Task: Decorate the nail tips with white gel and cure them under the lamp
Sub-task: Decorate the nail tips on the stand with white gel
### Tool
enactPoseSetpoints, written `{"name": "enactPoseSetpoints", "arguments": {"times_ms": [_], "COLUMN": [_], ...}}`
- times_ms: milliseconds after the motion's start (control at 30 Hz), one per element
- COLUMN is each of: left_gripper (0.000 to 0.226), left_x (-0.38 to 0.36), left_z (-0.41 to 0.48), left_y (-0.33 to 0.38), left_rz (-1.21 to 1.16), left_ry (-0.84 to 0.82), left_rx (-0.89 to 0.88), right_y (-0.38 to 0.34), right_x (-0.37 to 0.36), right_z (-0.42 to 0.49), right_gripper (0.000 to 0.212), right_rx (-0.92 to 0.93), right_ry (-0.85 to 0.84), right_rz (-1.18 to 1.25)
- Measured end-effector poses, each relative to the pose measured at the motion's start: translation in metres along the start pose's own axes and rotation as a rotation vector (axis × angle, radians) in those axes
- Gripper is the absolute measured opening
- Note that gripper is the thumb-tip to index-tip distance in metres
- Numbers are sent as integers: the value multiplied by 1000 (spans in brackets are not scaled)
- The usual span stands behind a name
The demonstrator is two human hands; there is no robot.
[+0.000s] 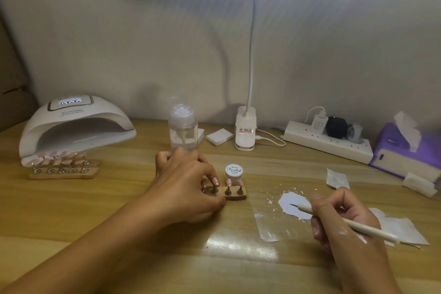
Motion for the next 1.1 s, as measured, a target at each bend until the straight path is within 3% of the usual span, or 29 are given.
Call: {"name": "enactPoseSetpoints", "arguments": {"times_ms": [100,267,500,800,933,1033,1100], "left_gripper": [32,28,27,25,22,24,30], "left_x": [2,12,16,11,4,2,3], "left_z": [-1,-8,-16,-14,-8,-4,-1], "left_y": [1,12,25,19,8,1,-1], "left_rz": [-20,-23,-46,-11,-47,-136,-158], "left_ry": [9,135,111,119,86,-5,-27], "left_rx": [-39,-256,-364,-337,-220,-115,-84], "right_y": [0,-1,-4,-4,-9,-11,-12], "right_x": [0,0,-2,-4,-8,-11,-11], "right_z": [0,-1,-3,-5,-11,-14,-14], "right_gripper": [35,32,32,35,14,29,31], "right_rx": [4,18,25,47,199,268,228], "right_ry": [6,-8,1,-17,-112,-183,-162], "right_rz": [0,-13,37,-24,-133,-182,-91]}}
Point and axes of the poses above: each hand's wrist, its own z-axis towards the middle knuckle, its own x-axis out of the back of the hand, y = z × x, the point moved 2 cm from there along z, towards the middle knuckle, and after that the axes turned 6 degrees about x, right-handed, at the moved point
